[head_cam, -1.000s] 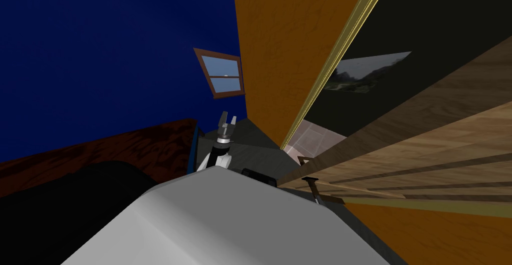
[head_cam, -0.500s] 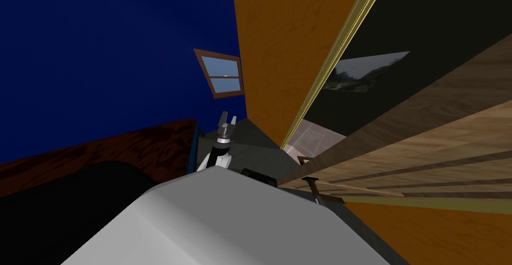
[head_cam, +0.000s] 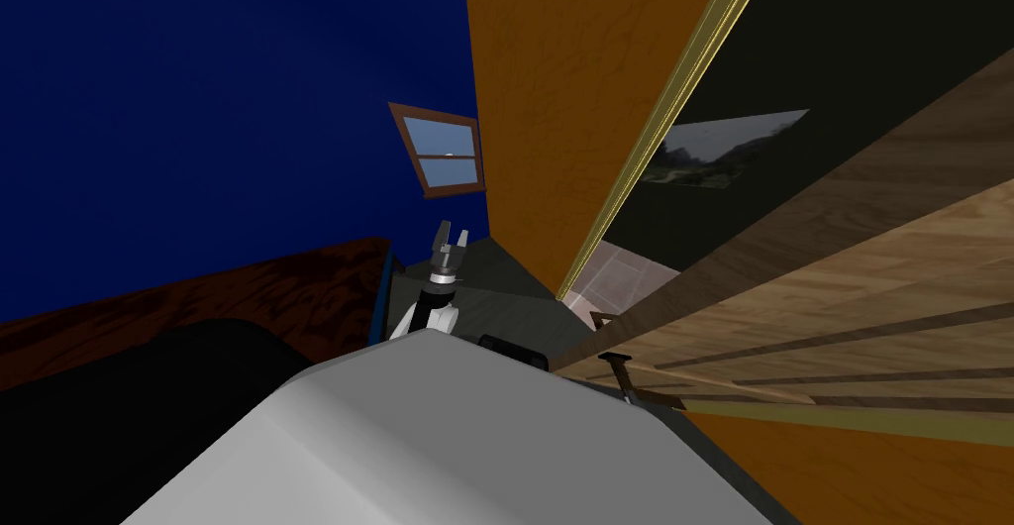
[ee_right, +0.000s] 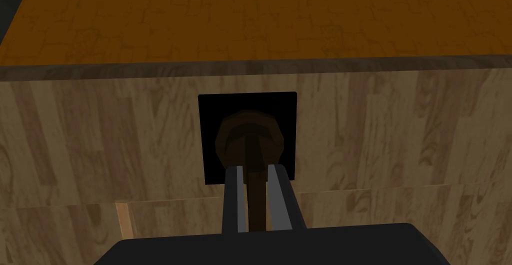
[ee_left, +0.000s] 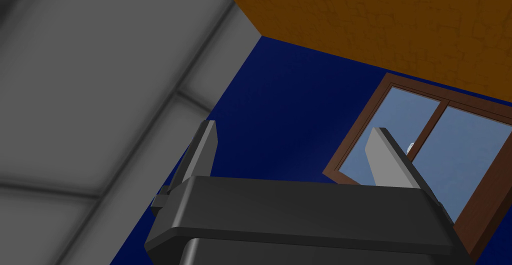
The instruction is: Pull the door open
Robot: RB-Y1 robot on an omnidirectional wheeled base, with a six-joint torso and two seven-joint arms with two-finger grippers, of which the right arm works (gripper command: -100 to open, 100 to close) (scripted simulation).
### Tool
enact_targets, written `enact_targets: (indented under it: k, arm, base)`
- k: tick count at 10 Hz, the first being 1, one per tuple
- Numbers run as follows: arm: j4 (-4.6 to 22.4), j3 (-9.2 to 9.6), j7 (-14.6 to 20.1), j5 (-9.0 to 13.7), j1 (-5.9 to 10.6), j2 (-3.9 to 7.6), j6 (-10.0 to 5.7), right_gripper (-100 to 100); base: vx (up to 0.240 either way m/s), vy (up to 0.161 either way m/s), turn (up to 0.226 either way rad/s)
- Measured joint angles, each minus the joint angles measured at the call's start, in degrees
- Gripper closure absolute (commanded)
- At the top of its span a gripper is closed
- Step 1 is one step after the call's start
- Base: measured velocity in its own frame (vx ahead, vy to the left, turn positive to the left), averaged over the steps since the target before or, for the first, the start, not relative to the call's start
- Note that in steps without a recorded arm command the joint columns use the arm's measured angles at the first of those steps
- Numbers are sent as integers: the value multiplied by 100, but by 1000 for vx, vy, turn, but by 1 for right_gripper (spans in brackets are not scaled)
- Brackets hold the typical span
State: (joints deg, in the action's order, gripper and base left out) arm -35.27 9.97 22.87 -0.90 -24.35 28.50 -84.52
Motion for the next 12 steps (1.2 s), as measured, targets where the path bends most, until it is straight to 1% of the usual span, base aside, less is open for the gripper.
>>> enact_targets:
  k: [3,5,6,7,8,10,11,12]
  arm:
    - [40,-41,1,43,8,-6,-25,100]
    - [55,-106,0,105,-10,4,-25,100]
    - [97,-127,-5,130,-10,-16,-42,100]
    - [17,-149,-9,159,-85,-27,3,100]
    - [83,-136,-12,164,-82,-81,-7,-100]
    - [49,-235,-27,272,-175,-138,8,-100]
    - [85,-306,-36,348,-211,-177,-2,-100]
    - [223,-387,-53,436,-204,-245,-54,-100]
  base:
    - [192,69,105]
    - [162,90,171]
    - [134,104,221]
    - [106,122,285]
    - [23,54,-131]
    - [-58,-7,-300]
    - [-94,-28,-337]
    - [-95,-31,-325]
